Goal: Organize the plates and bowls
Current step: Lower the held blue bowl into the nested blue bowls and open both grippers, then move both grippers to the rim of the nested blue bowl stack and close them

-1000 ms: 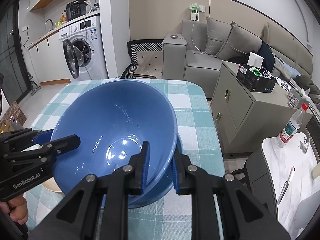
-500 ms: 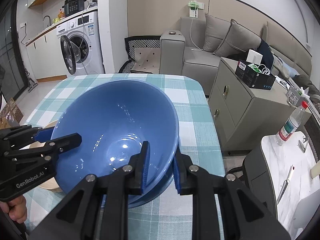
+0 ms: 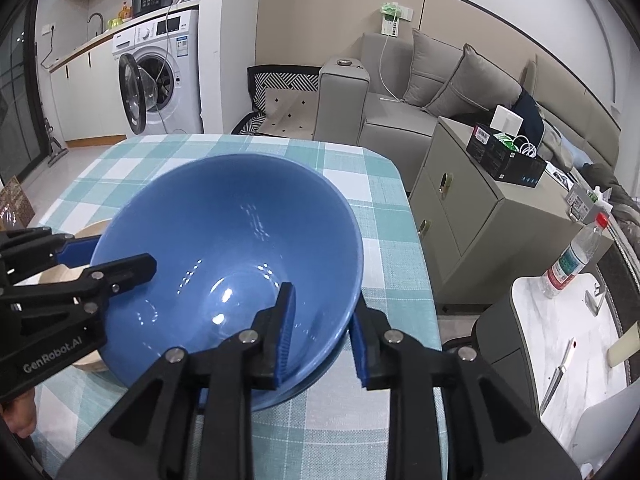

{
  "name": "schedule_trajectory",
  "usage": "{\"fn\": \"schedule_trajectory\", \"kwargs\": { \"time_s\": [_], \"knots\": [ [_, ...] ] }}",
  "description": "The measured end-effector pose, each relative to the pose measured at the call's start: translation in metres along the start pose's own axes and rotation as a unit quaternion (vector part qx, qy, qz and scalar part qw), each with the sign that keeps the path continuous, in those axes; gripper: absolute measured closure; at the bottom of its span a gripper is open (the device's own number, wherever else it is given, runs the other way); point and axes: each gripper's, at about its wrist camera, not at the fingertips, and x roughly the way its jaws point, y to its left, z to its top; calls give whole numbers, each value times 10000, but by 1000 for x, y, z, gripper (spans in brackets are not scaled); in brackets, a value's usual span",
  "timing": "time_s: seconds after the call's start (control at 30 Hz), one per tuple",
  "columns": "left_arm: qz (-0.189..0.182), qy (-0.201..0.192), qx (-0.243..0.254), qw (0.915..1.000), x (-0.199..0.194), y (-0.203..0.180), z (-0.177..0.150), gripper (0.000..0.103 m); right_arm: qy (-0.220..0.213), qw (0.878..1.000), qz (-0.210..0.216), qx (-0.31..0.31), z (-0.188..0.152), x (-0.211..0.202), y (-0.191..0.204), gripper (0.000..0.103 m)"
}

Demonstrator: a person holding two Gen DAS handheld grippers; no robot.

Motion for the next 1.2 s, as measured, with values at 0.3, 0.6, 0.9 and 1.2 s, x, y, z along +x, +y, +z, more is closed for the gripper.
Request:
{"fn": "schedule_trajectory", "kwargs": {
  "time_s": [0.3, 0.6, 0.9, 1.2],
  "knots": [
    [-19, 20, 119, 9999, 0, -3, -6, 53, -8, 9999, 11, -100, -5, -1, 3, 57],
    [-133, -98, -130, 9998, -9, 9, -11, 19, -32, 9999, 151, -11, -15, -2, -2, 51],
    [-490, -332, -482, 9971, -22, 26, -17, 1, -207, 9990, 361, 144, -18, -10, -15, 24],
    [-371, -547, -547, 9963, -33, 30, -26, 0, -421, 9952, 703, 540, -23, -16, -36, 3]
  ]
}}
